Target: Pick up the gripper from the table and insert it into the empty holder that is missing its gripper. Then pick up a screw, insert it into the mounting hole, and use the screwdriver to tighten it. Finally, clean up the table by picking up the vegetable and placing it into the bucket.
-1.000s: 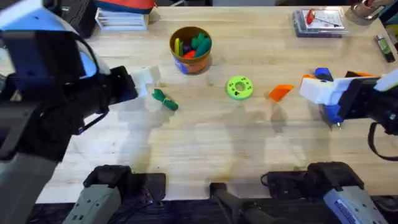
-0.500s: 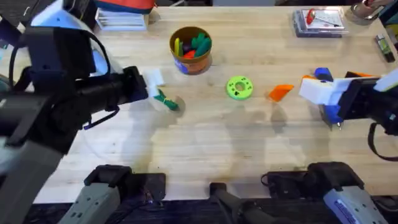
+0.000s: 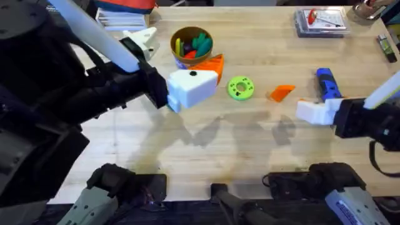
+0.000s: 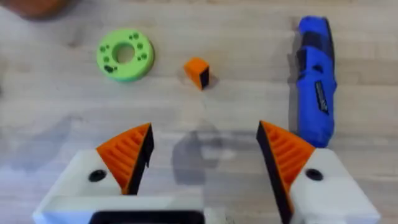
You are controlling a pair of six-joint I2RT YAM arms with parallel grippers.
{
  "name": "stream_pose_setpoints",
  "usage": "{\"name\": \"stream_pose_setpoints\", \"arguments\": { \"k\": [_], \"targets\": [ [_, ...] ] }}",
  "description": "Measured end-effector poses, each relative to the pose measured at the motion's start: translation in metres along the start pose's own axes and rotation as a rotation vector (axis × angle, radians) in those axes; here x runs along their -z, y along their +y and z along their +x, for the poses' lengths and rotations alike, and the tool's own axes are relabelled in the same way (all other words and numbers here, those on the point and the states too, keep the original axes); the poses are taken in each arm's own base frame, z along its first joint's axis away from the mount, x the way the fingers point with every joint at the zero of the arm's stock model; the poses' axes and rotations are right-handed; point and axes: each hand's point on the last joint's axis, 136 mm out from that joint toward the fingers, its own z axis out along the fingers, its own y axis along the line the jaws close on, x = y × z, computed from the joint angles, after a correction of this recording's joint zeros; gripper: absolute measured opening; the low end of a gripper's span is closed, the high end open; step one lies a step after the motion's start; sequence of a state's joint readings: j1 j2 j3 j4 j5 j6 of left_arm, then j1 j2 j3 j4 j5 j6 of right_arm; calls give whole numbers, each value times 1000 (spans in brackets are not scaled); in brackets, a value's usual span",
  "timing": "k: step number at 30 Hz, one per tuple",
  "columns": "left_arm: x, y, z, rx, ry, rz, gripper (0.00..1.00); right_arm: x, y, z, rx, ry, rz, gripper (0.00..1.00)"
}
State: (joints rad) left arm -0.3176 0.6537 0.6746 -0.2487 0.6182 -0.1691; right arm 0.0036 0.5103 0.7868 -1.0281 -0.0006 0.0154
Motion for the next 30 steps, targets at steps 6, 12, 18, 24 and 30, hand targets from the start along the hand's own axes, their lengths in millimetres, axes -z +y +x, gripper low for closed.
{"name": "stream_pose_setpoints", "arguments": {
  "k": [6, 12, 18, 24, 30],
  "targets": [
    [0, -2, 2, -1, 7, 10, 987, 2, 0, 29, -4, 118, 2, 994],
    [0, 1, 11, 25, 43, -2, 987, 2, 0, 31, -4, 126, 2, 993],
    [7, -2, 8, -24, -7, -25, 987, 2, 0, 31, -4, 126, 2, 993],
    [23, -11, 22, -198, -165, -11, 987, 2, 0, 31, -4, 126, 2, 993],
    [29, -10, 50, -296, -282, 1, 986, 2, 0, 31, -4, 126, 2, 994]
  ]
}}
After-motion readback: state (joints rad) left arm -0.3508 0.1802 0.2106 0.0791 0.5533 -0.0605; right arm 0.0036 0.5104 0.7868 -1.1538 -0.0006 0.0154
